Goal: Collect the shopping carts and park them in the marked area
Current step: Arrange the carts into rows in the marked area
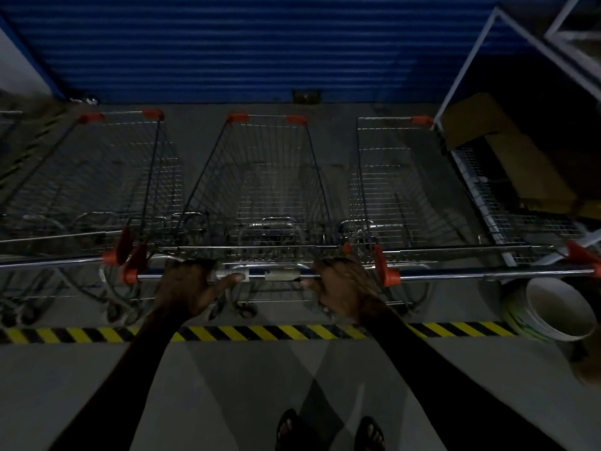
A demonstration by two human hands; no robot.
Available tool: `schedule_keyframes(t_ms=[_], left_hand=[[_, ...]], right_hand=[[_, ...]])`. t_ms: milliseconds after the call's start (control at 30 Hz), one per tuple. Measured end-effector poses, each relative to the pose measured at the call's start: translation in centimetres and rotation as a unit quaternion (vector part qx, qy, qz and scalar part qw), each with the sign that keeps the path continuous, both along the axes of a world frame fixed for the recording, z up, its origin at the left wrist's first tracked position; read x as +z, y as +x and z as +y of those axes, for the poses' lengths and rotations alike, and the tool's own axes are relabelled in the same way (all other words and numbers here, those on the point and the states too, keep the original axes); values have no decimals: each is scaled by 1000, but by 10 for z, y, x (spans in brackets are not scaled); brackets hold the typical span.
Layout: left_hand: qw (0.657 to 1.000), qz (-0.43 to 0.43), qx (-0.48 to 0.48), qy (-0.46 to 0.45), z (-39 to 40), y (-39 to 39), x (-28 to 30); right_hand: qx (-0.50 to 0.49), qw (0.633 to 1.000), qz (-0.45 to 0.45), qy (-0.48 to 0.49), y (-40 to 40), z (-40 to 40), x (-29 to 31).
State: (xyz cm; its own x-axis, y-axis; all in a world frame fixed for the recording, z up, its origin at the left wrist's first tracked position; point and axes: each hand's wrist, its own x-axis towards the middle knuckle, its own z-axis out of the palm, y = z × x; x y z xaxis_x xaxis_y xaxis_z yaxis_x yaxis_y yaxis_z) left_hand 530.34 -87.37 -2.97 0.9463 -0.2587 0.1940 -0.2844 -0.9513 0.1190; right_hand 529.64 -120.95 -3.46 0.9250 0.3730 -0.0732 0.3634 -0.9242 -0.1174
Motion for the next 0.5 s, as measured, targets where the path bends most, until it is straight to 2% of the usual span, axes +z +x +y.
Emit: schedule_keyframes(t_ms=[200,400,500], left_hand=[[1000,6,-9,20,2,-2,0],[1000,12,12,-5,-5,-10,4],[998,51,33,-17,-3,-9,5]], right_hand=[[14,1000,2,-5,-3,-2,3],[8,1000,-9,24,-8,-3,-1],[-8,999,19,47,-11,-2,5]])
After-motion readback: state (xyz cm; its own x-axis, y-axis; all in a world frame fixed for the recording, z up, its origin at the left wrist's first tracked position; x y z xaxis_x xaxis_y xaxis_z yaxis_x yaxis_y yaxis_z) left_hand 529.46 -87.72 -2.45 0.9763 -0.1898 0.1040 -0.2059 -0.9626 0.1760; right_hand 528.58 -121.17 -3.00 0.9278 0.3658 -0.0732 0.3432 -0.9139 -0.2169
